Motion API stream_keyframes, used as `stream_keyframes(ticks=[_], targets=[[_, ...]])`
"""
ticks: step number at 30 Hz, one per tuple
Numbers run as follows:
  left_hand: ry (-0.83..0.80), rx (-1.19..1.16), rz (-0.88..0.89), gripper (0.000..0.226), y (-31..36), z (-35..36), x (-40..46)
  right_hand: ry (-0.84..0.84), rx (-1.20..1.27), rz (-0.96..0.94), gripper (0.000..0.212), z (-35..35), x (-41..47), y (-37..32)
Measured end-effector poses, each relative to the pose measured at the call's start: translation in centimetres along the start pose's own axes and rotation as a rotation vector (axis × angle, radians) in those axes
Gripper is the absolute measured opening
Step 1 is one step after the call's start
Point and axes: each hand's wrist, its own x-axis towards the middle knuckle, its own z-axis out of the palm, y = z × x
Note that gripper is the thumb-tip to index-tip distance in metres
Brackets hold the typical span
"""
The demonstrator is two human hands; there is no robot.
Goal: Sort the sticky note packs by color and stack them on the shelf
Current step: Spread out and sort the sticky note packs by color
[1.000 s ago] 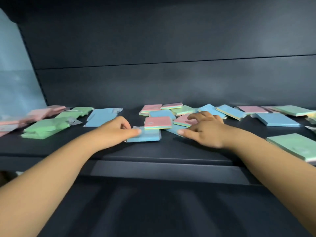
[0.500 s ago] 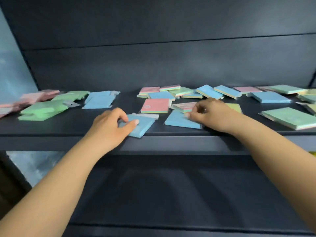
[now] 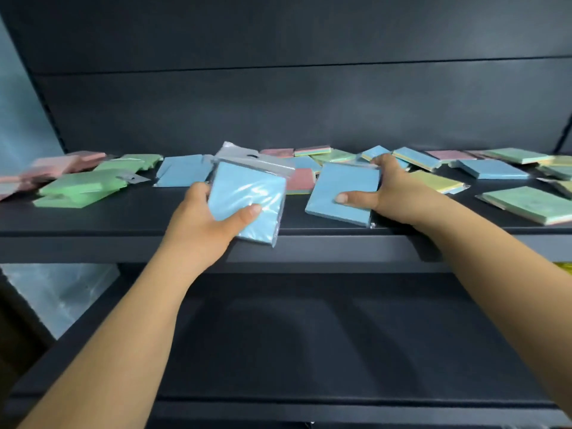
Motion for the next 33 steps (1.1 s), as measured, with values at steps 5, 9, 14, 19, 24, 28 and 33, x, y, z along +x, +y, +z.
stream_keyframes(ticks=[5,9,14,19,24,28,33], targets=[[0.107,-0.381,-0.015,0.025,-0.7,-1.8,0.7,-0.076,0.905,0.004,0.022,0.8,0.0,-1.8],[0.137,-0.544,-0.176,0.013,-1.0,-4.5,3.0,-0.254,1.121,0.082,0.017,2.0,1.6,-4.6],[0.019,-0.344,-0.154,0.019,-3.2,-7.5,7.9,-0.265,1.141,0.091,0.016,4.6,3.6,-8.7],[-0.058,-0.267,-0.142,0.024,-3.6,-7.9,13.5,-0.194,1.189,0.169,0.007,7.2,5.8,-12.8],[-0.129,0.136,-0.147,0.049,-3.9,-7.6,17.5,-0.084,1.277,0.17,0.012,8.8,7.3,-15.9],[-0.051,0.204,0.014,0.037,-4.3,-9.4,17.7,-0.089,1.223,0.157,0.014,10.4,7.8,-16.6],[-0.002,0.089,0.135,0.026,-5.9,-11.9,14.6,-0.231,0.885,0.161,0.008,14.6,8.6,-17.3]])
